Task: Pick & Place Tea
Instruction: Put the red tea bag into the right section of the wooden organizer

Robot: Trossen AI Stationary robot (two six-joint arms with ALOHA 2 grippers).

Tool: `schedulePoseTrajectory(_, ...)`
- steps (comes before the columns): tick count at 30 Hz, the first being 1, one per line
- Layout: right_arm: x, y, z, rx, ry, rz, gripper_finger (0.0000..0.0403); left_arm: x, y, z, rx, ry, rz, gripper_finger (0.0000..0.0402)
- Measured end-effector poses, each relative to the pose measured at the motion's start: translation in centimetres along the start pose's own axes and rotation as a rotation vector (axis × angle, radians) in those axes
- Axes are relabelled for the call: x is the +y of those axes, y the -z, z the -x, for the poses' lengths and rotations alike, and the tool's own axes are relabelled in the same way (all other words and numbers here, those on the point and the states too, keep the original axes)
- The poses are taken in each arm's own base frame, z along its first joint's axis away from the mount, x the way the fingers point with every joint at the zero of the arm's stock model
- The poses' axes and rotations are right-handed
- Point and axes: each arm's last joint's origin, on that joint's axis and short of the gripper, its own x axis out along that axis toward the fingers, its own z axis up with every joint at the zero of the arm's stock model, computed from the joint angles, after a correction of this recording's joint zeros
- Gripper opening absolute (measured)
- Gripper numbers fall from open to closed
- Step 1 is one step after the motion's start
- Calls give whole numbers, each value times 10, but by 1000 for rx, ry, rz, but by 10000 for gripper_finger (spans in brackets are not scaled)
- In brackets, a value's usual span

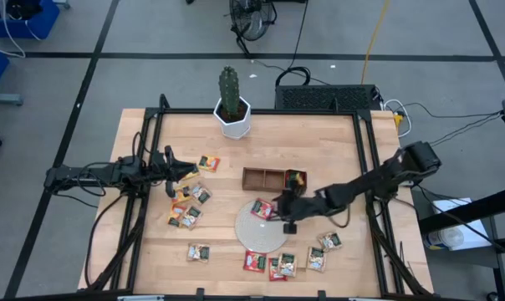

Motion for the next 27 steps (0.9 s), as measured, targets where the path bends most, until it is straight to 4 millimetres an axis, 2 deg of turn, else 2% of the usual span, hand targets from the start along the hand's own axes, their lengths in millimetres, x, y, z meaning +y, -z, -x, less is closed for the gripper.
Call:
schedulePoseTrajectory(3, 3, -8, -15, 78, -60, 37, 201, 0, 0, 0, 5, -1, -1, 51)
schedulePoseTrajectory(7, 0, -6, -37, 157, -123, 24, 249, 0, 1, 0, 6, -1, -1, 51)
schedulePoseTrajectory(13, -15, 4, -62, 225, -126, -35, 269, 0, 1, 0, 6, -1, -1, 51)
schedulePoseTrajectory(20, -21, 6, -68, 248, -165, -125, 236, 0, 1, 0, 6, -2, -1, 51)
schedulePoseTrajectory(27, -20, 1, -60, 234, -181, -123, 145, 0, 1, 0, 7, -1, -1, 51)
